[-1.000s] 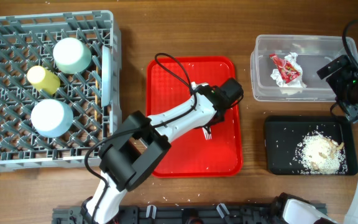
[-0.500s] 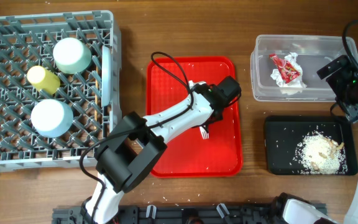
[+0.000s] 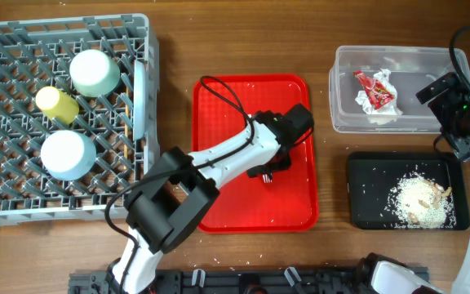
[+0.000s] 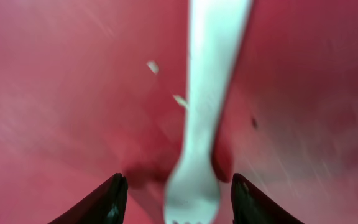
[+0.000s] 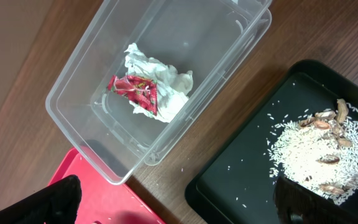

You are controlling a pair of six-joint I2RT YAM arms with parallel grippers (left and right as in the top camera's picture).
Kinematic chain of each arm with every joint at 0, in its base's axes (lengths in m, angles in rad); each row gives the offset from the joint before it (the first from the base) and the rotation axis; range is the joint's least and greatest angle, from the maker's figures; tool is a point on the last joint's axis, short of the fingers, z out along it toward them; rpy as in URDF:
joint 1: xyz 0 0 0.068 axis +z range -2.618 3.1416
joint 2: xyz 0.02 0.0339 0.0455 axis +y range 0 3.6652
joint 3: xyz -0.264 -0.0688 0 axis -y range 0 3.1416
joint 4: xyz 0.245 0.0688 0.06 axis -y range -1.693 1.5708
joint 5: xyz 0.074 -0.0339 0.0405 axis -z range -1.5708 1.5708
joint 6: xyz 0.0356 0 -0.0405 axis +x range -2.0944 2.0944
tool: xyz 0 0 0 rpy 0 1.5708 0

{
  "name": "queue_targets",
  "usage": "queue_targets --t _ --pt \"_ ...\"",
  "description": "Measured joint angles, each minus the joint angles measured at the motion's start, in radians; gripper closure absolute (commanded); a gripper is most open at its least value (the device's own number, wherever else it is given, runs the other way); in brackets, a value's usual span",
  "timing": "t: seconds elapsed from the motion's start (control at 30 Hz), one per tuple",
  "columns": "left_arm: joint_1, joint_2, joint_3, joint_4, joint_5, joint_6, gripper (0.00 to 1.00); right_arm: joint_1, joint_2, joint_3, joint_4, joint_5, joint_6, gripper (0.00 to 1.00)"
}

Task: Sort waste into correct bins and load items into the dishwasher rack
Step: 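Lift the white fork off the red tray with the left gripper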

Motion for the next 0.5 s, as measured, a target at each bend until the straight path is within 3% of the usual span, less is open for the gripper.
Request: queue_targets --t 0.2,0.4,0.5 --pt "-0.088 0.000 -0.001 0.032 0.020 0.000 0.43 0.000 0.000 0.000 0.000 0.000 0.000 0.00" --pt "-0.097 0.001 -0.018 0.040 -0.020 0.000 0.48 0.000 0.000 0.000 0.000 0.000 0.000 0.00" --pt "-0.099 0.001 -0.021 0.052 -0.064 0.000 0.62 0.000 0.000 0.000 0.000 0.000 0.000 0.00"
